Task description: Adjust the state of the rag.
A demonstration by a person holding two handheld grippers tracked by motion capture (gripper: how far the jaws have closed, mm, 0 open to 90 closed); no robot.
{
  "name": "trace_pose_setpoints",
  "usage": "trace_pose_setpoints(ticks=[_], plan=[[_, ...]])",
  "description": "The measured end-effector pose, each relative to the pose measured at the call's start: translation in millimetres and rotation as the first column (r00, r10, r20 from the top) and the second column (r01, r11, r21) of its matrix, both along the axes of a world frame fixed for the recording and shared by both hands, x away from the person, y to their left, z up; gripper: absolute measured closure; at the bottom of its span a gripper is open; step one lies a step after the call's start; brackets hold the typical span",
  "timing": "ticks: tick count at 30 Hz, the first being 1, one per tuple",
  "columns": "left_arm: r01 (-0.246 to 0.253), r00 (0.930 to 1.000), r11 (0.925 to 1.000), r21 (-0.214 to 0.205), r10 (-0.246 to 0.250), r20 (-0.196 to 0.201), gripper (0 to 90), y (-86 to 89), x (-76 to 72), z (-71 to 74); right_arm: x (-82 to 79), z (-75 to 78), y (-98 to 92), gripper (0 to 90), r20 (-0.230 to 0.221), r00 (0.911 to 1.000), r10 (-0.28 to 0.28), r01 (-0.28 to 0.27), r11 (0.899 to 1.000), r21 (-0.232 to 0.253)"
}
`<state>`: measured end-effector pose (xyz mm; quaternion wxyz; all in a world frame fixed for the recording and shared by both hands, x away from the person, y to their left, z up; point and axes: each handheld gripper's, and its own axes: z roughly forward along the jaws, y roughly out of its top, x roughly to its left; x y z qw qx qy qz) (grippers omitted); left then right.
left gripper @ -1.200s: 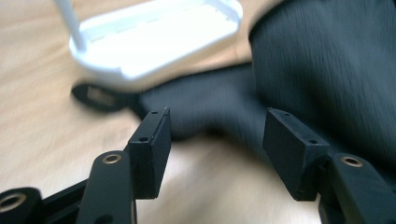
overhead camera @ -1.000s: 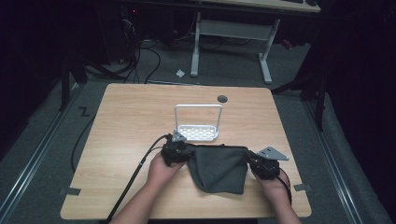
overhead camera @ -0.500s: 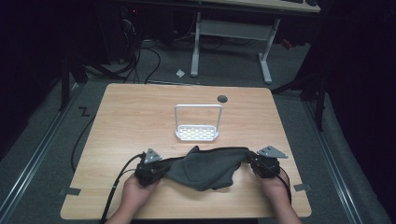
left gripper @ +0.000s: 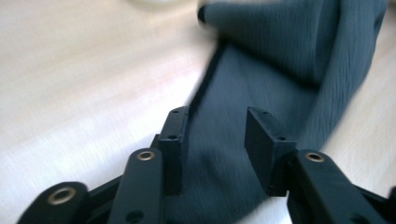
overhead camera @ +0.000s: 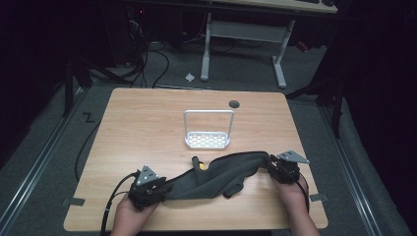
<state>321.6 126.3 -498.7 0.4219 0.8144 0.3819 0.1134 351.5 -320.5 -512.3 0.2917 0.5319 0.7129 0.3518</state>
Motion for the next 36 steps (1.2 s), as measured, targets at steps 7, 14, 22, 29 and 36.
trace_pose_setpoints(ticks=[7,14,22,29,36], plan=[[0.092,0.9952,0.9934,0.067,-0.090,-0.040,48.1,-52.1,45.9,-5.4,-8.6,12.0,4.6,52.4,0.051,0.9987,0.006,-0.005,1.000,-0.005],[0.137,0.9904,0.9740,0.180,-0.132,-0.042,58.9,-83.0,57.2,-23.8,-20.0,15.7,16.5,50.8,0.057,0.9957,0.074,-0.075,0.997,0.014],[0.055,0.9978,0.9949,0.084,-0.052,-0.041,84.5,-55.0,50.8,-24.0,-26.0,3.0,46.6,57.3,-0.025,0.9788,0.203,-0.204,0.979,-0.015],[-0.009,0.9992,0.9990,-0.043,0.007,-0.038,84.0,-16.8,35.3,-19.6,-14.6,-7.6,69.5,50.6,-0.074,0.9583,0.276,-0.271,0.960,0.069],[0.002,0.9979,0.9967,-0.081,-0.007,-0.064,83.3,-18.4,29.5,-26.1,-11.1,-6.0,108.2,45.7,-0.058,0.9387,0.340,-0.339,0.940,0.029]])
